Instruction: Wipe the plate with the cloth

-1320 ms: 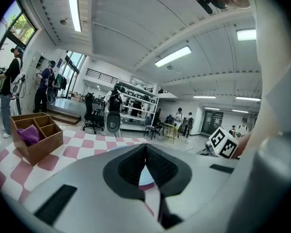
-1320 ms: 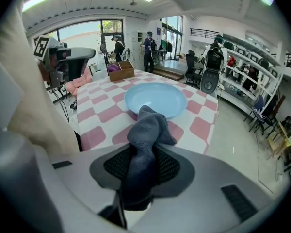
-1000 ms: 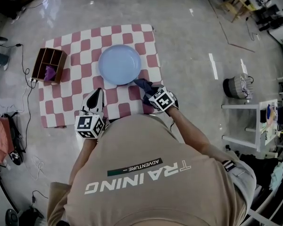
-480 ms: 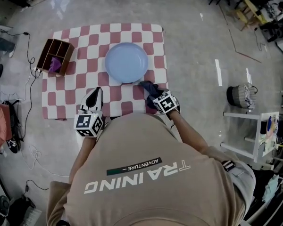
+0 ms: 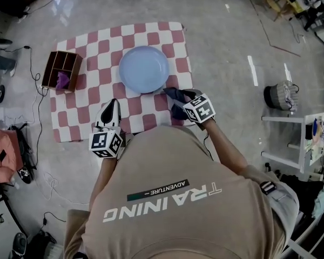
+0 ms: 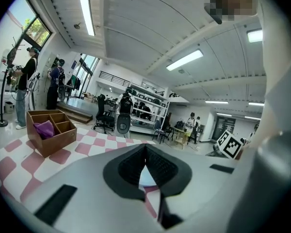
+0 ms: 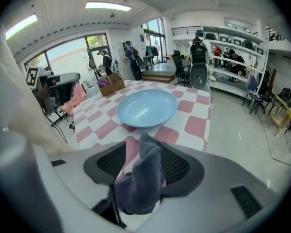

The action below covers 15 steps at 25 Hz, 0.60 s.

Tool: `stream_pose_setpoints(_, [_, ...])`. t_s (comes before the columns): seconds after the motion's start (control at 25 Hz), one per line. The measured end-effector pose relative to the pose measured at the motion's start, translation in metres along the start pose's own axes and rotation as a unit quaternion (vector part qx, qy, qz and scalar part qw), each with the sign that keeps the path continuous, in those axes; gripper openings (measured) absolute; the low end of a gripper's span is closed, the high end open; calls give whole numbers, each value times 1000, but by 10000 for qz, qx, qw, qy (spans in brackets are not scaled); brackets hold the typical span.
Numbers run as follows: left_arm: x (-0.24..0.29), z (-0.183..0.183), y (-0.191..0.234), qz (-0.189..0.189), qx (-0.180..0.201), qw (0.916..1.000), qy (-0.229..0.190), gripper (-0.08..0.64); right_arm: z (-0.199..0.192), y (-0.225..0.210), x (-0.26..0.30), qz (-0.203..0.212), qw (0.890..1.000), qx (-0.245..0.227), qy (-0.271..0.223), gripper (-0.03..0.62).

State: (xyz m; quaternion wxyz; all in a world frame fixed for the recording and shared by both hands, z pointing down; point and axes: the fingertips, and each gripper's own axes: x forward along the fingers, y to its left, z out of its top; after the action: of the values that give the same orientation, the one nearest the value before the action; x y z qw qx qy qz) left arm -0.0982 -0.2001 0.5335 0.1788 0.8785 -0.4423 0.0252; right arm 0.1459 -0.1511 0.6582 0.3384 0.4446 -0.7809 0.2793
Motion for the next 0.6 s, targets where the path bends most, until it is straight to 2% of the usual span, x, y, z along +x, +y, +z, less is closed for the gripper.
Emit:
stream_pose_setpoints(0.12, [4, 6, -1, -30, 41, 10000, -66, 15, 47, 9, -23, 142, 9965, -125, -818, 186])
stream_pose_setpoints(0.2, [8, 15, 2, -45, 69, 9999, -146, 15, 86, 16, -36, 326, 9864, -218, -1598, 85])
stream_pose_setpoints(0.24, [10, 20, 4, -51, 95, 9997, -202, 14, 103, 19, -40, 415, 9804, -267, -1907, 69])
stream_pose_setpoints(0.36, [15, 42, 7, -68, 245, 9988, -416, 14, 144, 30, -50, 539, 9648, -602, -2504, 36])
stream_pose_setpoints(0.48, [15, 70, 4, -104, 439, 9966, -683, 15, 183, 50, -66, 785, 9429, -1017, -3074, 28])
stream_pose_setpoints(0.6, [13, 97, 1, -130, 631, 9935, -942, 14, 215, 73, -73, 1134, 9231, -1483, -3362, 25])
